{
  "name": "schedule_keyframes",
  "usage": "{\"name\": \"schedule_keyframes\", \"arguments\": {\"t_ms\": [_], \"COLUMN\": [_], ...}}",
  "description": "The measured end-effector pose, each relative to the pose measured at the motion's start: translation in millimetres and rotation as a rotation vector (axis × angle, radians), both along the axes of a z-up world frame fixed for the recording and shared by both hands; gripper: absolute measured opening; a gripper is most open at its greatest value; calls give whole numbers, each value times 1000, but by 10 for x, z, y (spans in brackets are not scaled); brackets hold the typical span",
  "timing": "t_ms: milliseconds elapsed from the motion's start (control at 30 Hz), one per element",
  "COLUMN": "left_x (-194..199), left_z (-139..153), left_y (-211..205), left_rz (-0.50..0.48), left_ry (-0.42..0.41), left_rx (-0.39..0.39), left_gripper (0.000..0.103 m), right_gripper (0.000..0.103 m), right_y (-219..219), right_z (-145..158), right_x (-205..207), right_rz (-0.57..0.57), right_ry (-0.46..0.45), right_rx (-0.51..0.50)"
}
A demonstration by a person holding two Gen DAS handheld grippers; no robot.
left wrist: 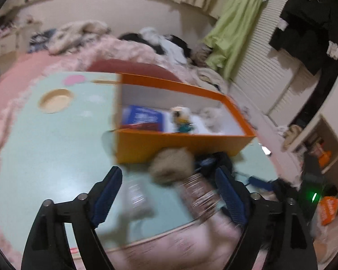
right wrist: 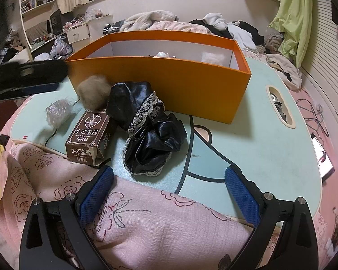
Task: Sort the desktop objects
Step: 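Set the grey fur ball on the desk beside the black cloth with left tool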
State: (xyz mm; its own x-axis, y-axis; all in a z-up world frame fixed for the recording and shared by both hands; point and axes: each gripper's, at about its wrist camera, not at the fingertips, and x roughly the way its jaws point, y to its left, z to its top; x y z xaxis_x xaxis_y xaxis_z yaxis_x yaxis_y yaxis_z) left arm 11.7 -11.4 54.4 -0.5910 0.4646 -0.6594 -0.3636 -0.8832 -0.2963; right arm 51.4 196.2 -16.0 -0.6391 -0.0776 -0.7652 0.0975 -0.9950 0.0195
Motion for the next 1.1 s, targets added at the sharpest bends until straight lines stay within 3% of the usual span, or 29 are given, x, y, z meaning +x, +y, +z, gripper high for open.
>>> {"name": "schedule_keyframes", "arguments": {"t_ms": [67,167,233,267,300,433,700,767,833,900,1000,1100], "left_x": [100,169,183,211,230,150,189,196,216,221,224,224], "left_z": [-85,-270,-469,-536,-553,-544,-577,-587,-597,-598,-604,-602], "left_y": [-168,-220,-132,-27,20,125,104,91,79,72,65,67], "left_rz": [50,48,36,53,57,30,28,28,27,26,27,26], "left_ry": [14,13,8,58,95,69,109,111,113,117,117,117], "left_rx": [-69,-155,-255,-345,-346,-328,-305,-304,-303,-300,-301,-300], "left_gripper": [88,90,91,98,101,103,103,103,103,103,103,103], "right_gripper": [99,99,99,99,99,99,99,94,78,71,69,69], "right_y": [-1,1,5,5,2,-1,32,52,24,-15,-95,-171], "right_z": [-1,-2,-2,-2,-4,0,11,32,89,207,528,817], "right_x": [2,2,-2,0,3,11,28,44,76,91,40,-261], "right_rz": [0,0,0,0,0,-1,-2,-1,9,36,102,230], "right_ry": [0,0,0,0,-1,0,7,8,23,55,94,28], "right_rx": [0,0,0,0,0,1,-17,-31,-22,-37,-148,-412]}}
